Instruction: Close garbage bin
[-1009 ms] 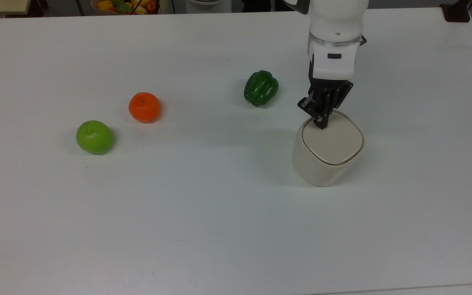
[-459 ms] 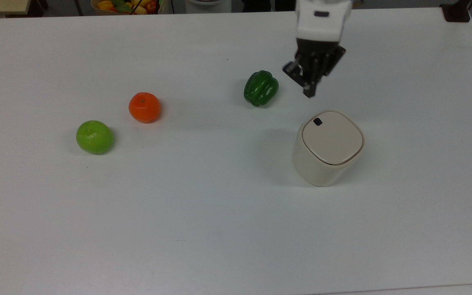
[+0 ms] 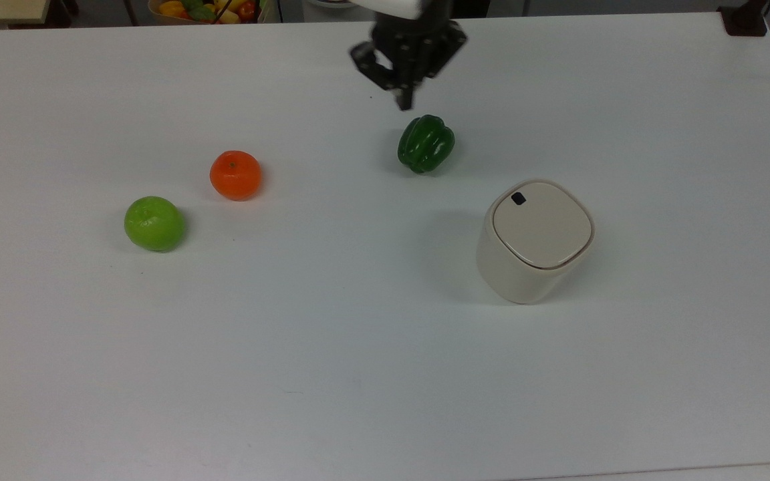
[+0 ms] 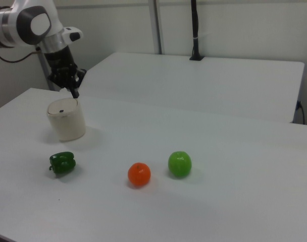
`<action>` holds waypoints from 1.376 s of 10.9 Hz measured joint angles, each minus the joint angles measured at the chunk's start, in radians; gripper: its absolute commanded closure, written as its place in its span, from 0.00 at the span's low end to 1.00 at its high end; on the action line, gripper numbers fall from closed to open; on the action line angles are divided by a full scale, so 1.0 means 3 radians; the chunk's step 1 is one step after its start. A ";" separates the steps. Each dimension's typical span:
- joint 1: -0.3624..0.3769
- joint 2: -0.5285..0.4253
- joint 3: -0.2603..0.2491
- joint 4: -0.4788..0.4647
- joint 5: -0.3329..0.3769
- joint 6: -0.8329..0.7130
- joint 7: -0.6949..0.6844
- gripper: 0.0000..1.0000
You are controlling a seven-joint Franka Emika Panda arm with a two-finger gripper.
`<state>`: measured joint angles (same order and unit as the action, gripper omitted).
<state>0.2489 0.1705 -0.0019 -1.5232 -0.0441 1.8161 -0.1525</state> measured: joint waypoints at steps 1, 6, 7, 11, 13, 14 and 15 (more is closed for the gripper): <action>-0.0114 -0.0038 -0.0004 0.0000 -0.0001 -0.0131 0.0132 0.98; -0.0628 -0.0256 -0.0011 -0.0007 -0.0007 -0.0656 0.0395 0.89; -0.0680 -0.0303 -0.0011 -0.0020 -0.0007 -0.0692 0.0411 0.59; -0.0711 -0.0339 -0.0011 -0.0048 -0.0043 -0.0694 0.0574 0.00; -0.0721 -0.0339 -0.0011 -0.0060 -0.0086 -0.0694 0.0576 0.00; -0.0723 -0.0339 -0.0011 -0.0067 -0.0089 -0.0694 0.0576 0.00; -0.0723 -0.0339 -0.0011 -0.0071 -0.0090 -0.0694 0.0576 0.00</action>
<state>0.0321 0.0689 -0.0052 -1.5446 -0.0710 1.6080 0.0204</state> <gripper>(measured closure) 0.101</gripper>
